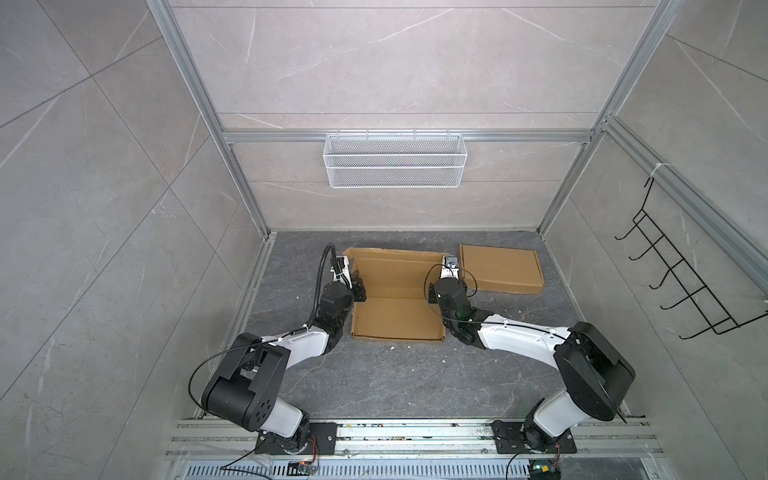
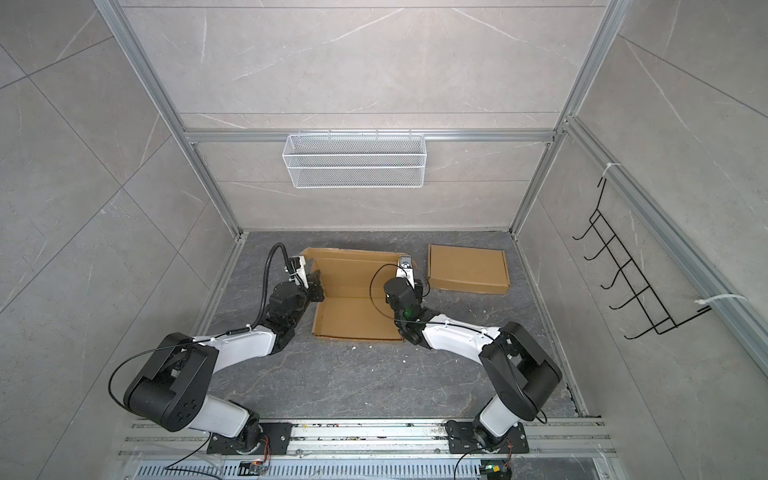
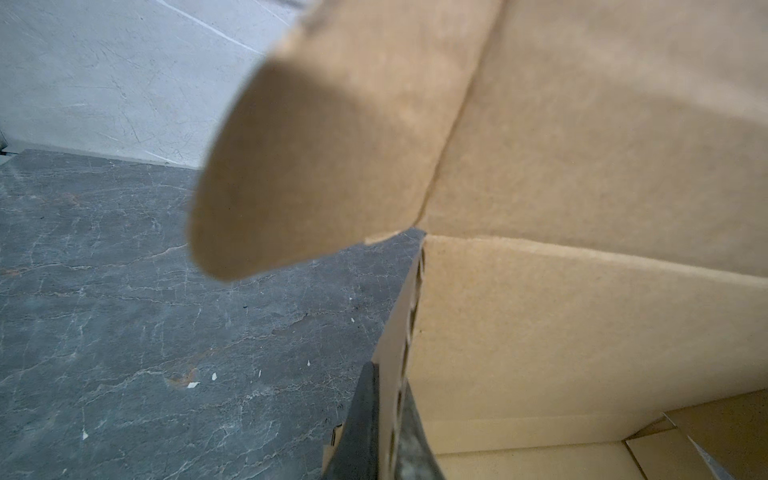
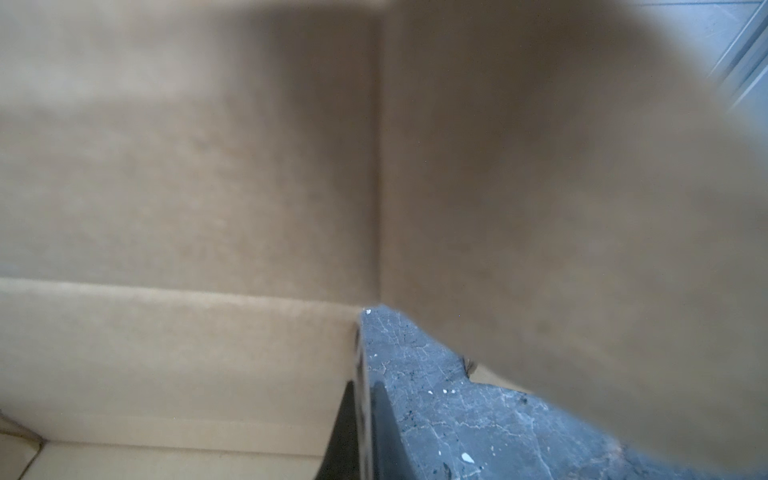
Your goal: Fold the paper box
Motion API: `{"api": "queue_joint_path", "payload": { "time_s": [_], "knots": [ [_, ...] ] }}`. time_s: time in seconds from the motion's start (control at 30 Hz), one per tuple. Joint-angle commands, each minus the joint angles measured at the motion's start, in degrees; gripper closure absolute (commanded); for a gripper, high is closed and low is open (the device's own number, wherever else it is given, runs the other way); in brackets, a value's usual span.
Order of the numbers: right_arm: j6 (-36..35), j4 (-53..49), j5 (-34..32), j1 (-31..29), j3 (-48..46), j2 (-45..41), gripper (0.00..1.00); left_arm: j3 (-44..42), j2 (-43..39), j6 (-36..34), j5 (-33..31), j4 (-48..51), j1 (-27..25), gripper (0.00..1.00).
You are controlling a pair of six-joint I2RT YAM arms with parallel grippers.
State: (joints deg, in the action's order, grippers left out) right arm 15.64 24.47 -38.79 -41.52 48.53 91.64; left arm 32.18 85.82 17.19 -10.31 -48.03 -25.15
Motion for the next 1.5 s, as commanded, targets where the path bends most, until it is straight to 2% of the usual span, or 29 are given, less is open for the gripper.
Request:
{"api": "queue_joint_path", "payload": {
  "time_s": [0.0, 0.37, 1.03, 1.47],
  "knots": [
    [1.4, 7.0, 3.7, -1.3, -1.4, 0.8, 1.00, -1.7, 0.4, 1.1, 5.2, -8.3, -1.9, 1.00],
    [6.4, 7.6, 2.7, -1.3, -5.2, 0.5, 1.00, -4.5, 1.3, 2.8, 3.7, -10.8, -4.2, 1.00],
    [5.8, 8.8, 4.9, -1.4, -11.5, -2.9, 1.00, -12.6, 0.8, -0.6, 3.2, -17.0, -5.0, 1.00],
    [6.2, 10.1, 4.8, -1.5, -13.8, -3.4, 1.00, -14.5, 1.2, -1.1, 3.3, -18.3, -5.6, 1.00]
  ]
}}
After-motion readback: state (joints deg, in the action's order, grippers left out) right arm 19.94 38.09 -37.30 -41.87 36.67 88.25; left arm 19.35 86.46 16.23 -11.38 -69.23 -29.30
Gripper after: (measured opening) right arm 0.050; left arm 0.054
